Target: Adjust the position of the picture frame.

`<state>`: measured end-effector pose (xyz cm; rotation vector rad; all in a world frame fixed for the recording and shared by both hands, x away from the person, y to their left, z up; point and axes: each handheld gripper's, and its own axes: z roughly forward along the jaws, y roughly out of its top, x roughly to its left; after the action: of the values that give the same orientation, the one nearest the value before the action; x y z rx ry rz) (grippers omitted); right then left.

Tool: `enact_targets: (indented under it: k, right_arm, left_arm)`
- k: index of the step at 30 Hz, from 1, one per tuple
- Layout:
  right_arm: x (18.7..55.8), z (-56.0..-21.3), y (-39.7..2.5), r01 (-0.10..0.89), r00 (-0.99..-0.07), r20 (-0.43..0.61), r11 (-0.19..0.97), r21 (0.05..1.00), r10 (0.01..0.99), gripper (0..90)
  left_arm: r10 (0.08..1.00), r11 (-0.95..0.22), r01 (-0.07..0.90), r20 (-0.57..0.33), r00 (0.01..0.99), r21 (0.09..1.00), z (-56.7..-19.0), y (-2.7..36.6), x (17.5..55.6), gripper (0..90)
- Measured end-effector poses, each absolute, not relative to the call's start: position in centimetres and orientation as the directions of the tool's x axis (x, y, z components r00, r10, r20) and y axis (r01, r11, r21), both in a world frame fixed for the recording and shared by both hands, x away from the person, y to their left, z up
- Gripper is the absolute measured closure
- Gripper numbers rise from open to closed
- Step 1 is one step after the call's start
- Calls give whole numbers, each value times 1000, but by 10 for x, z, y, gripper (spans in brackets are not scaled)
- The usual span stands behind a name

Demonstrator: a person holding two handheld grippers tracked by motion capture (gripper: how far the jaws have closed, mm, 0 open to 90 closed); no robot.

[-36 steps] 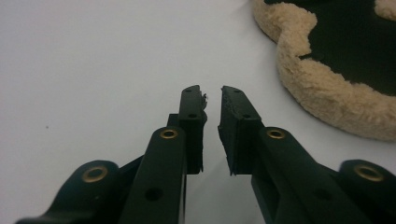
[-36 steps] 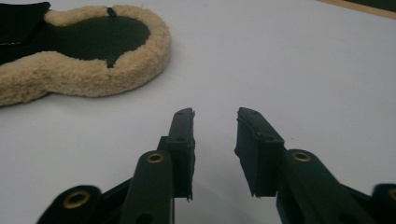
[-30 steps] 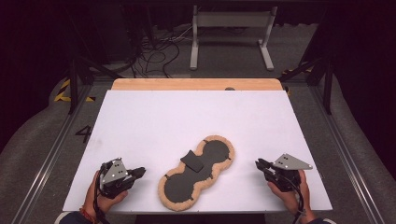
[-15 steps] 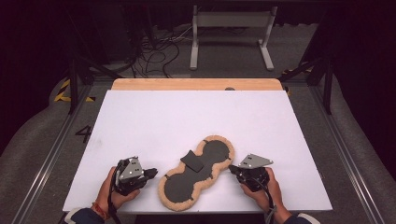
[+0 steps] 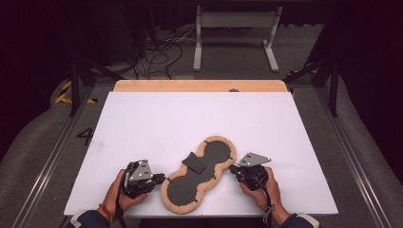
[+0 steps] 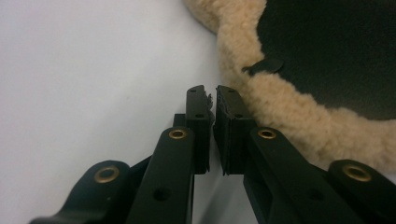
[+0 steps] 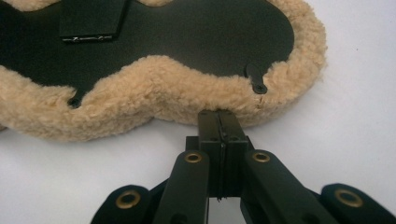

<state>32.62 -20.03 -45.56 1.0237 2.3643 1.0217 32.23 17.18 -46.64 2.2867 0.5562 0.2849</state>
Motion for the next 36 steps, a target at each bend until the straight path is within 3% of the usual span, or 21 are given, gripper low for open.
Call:
enact_targets:
  k: [11, 23, 36]
  right_arm:
    - [342, -455, -198, 486, -668, -34, 471, 736, 743, 900]
    - [362, -454, -198, 508, -669, 0, 457, 730, 743, 900]
    - [379, -454, -189, 505, -668, -23, 475, 720, 744, 900]
  left_arm:
    - [467, -614, 317, 8, 884, 723, -467, 162, 326, 873]
    - [486, -637, 309, 57, 872, 707, -465, 147, 320, 876]
    - [487, -633, 316, 46, 872, 707, -465, 135, 320, 892]
